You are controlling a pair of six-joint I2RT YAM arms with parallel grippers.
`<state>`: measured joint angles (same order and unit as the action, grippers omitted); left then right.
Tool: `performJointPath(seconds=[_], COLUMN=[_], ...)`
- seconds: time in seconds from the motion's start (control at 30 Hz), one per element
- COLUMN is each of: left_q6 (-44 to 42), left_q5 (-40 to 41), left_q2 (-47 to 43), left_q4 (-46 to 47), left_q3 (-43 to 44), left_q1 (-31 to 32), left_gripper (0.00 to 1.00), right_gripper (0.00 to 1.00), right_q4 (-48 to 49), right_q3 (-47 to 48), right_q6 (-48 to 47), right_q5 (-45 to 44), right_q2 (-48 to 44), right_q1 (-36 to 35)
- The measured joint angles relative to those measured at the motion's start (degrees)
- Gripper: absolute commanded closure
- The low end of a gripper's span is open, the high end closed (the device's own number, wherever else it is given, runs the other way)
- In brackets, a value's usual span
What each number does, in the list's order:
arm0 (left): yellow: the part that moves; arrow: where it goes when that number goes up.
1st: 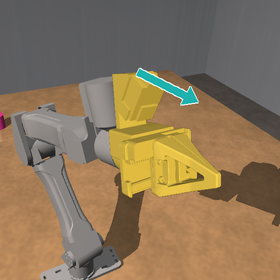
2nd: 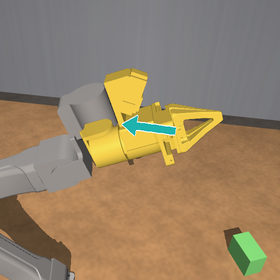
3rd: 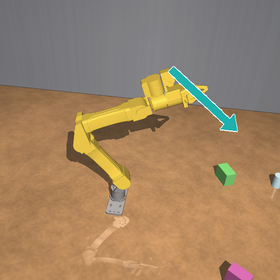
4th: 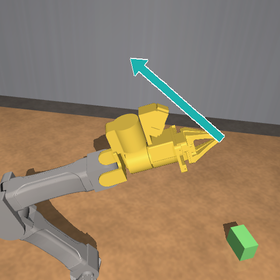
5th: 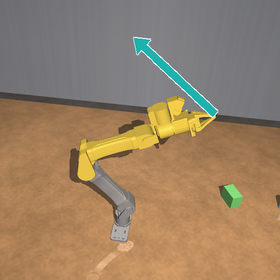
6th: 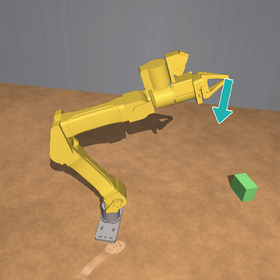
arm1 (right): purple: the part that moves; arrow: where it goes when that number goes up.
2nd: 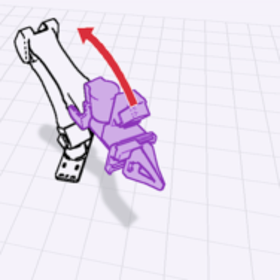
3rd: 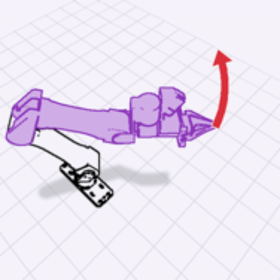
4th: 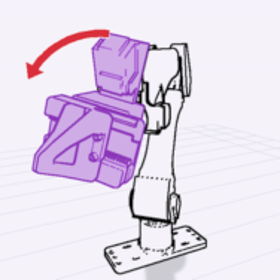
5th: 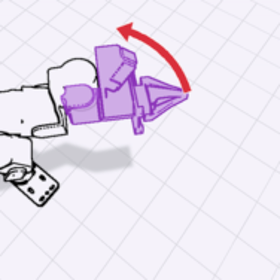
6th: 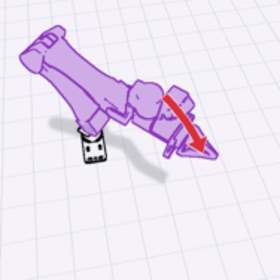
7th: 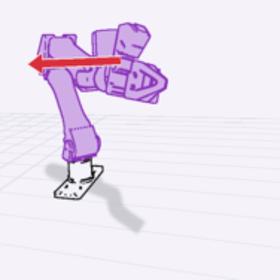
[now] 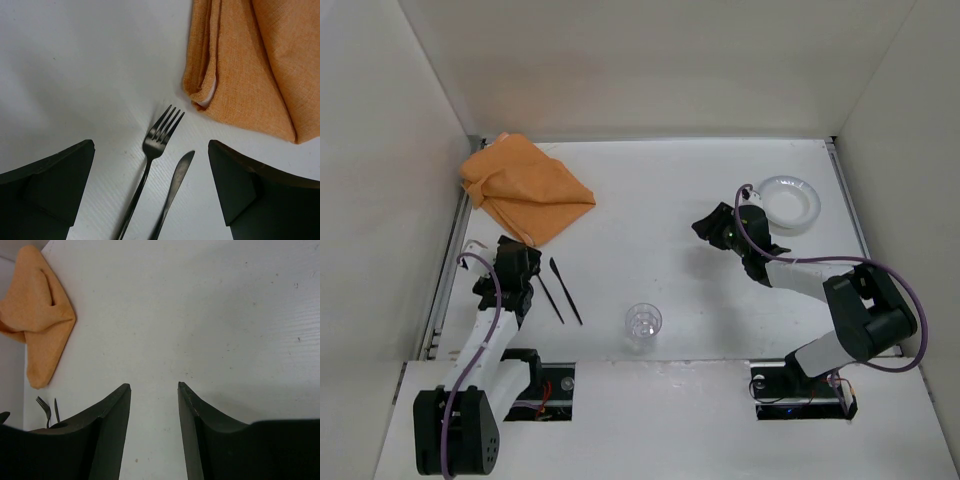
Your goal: Set the dinner table for one person
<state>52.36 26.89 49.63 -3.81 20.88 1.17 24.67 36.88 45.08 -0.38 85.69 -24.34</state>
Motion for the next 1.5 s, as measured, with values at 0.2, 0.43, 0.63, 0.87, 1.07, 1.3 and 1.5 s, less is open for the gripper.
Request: performJointPath(seconds=[0.2,0.43,0.63,0.87,1.07,1.3,1.5], left_q6=[-0.33,-0.83,-0.83,-1.6,-1.7,-1.03,-0.09], left_q5=[-0.07,-0.04,-0.09,-2.64,-3.1,-3.04,-4.59], left_q2=[0.81,4.57,10.82,18.86,26.49,33.81,44.13], left_q4=[1.84,5.88,13.09,22.71,26.8,27.61,27.02], left_q3=[0.02,0.02,0.28,4.04,9.97,14.71,23.71], left_q1=[0.35,2.12,2.62,2.6,1.2,-3.8,-6.12], left_gripper=[0.0,0.0,0.0,0.69,0.6,0.57,0.59], right_gripper=[0.51,0.59,0.9,0.8,0.55,0.51,0.51], right_q4=[0.02,0.04,0.11,0.11,0.13,0.17,0.22], right_q3=[0.0,0.0,0.0,0.0,0.0,0.02,0.02], right_q6=[0.17,0.2,0.15,0.2,-0.02,-0.26,-0.28], right_q5=[0.39,0.57,0.85,0.9,1.07,1.53,1.55], right_q2=[0.17,0.24,0.24,0.24,0.24,0.33,0.33], right_q1=[0.0,0.0,0.0,0.0,0.0,-0.39,-1.27])
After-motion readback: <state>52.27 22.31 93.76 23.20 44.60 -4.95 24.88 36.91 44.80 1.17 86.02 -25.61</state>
